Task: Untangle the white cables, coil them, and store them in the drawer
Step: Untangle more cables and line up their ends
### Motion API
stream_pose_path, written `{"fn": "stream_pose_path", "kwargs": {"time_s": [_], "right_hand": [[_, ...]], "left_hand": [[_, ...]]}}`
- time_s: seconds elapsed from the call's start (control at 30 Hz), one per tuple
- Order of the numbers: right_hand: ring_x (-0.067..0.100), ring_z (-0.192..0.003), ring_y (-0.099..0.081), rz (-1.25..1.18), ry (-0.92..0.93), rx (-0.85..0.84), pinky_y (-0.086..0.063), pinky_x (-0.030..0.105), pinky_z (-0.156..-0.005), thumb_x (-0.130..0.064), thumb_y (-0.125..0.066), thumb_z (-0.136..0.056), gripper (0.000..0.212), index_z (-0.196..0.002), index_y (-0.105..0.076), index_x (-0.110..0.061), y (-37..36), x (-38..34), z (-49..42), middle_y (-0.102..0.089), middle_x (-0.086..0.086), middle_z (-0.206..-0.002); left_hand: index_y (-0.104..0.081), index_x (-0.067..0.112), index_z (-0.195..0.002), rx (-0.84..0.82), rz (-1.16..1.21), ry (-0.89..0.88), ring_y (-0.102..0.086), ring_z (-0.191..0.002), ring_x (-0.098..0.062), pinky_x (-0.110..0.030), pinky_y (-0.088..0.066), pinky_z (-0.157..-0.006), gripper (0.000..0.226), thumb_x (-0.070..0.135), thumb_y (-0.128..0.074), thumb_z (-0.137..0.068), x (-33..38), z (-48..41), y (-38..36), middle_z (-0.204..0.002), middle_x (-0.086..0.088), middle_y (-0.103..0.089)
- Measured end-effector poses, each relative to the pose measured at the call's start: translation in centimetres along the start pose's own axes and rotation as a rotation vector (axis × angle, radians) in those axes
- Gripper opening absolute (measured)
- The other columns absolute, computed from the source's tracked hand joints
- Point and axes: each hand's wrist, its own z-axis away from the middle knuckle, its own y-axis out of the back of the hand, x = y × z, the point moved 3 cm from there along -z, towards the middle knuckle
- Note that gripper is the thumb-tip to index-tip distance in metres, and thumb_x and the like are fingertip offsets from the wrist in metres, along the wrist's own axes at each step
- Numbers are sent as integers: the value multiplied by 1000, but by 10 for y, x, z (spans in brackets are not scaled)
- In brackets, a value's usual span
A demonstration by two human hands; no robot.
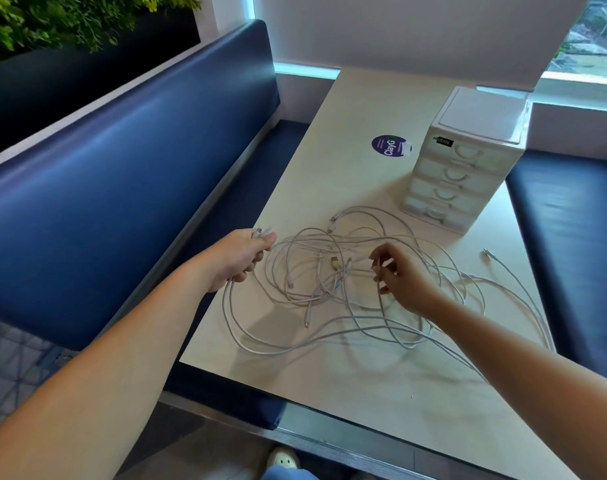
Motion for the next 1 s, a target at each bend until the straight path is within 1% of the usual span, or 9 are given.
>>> {"fn": "stream_pose_path", "kwargs": {"time_s": [0.17,0.33,0.4,0.5,0.6,0.67,0.77,0.83,1.0], "right_hand": [[16,-67,-62,-272,-10,-21,-56,28,-55,4,-51,-92,22,-101,-53,-16,4,-20,1,-52,2,-103],[24,-77,-65,-237,-56,-202,-59,37,-69,14,-56,-85,66,-136,-35,-22,6,-16,4,-47,-3,-123],[27,-76,-64,-113,-58,-227,-54,45,-79,9,-60,-85,69,-140,-29,-20,9,-11,5,-53,5,-114],[17,-79,-63,296,-50,-347,-49,34,-86,-13,-67,-87,65,-139,-30,-24,13,1,11,-61,-1,-108],[11,-80,-62,490,-91,-440,-48,28,-87,-16,-66,-86,40,-122,-50,-24,17,21,23,-64,-11,-96],[11,-83,-61,557,-75,-442,-43,21,-82,-14,-66,-86,32,-117,-58,-20,20,31,32,-65,-10,-95],[12,-76,-61,338,-123,-393,-44,18,-68,-9,-56,-93,17,-106,-63,-17,22,36,44,-66,-6,-91],[15,-75,-61,191,-172,-355,-47,20,-62,-10,-49,-96,17,-103,-65,-12,22,39,49,-62,-1,-93],[19,-95,-52,542,-56,-332,-36,19,-81,-22,-62,-90,41,-127,-50,-9,19,52,54,-47,6,-112]], "left_hand": [[-60,13,-91,-75,-41,-13,-25,-48,-7,-22,-19,-48,25,34,-50,-101,6,4,-11,-65,4,-36],[-68,15,-94,-125,-146,-26,-29,-50,-8,-23,-20,-48,21,32,-56,-98,6,2,-31,-73,3,-53],[-69,16,-99,-134,-205,-32,-34,-50,-6,-21,-24,-47,20,32,-57,-98,4,0,-41,-86,2,-67],[-71,13,-96,-118,-313,-69,-49,-65,-7,-23,-34,-54,24,33,-59,-96,0,0,-55,-101,-2,-71],[-63,12,-75,-136,-400,-120,-50,-69,-16,-27,-30,-60,27,32,-62,-94,-9,-1,-71,-76,-5,-59],[-68,11,-86,-175,-479,-131,-56,-71,-16,-26,-35,-61,24,33,-62,-94,-18,-3,-87,-76,-3,-61],[-68,17,-117,-180,-589,-164,-61,-110,-21,-32,-47,-93,31,36,-60,-95,-30,-8,-108,-115,-6,-69],[-64,26,-128,-149,-608,-168,-56,-121,-18,-31,-44,-100,34,35,-59,-95,-33,-9,-118,-129,0,-64],[-58,25,-134,-70,-668,-188,-55,-123,-18,-26,-42,-94,39,30,-60,-95,-45,-10,-136,-134,1,-60]]}}
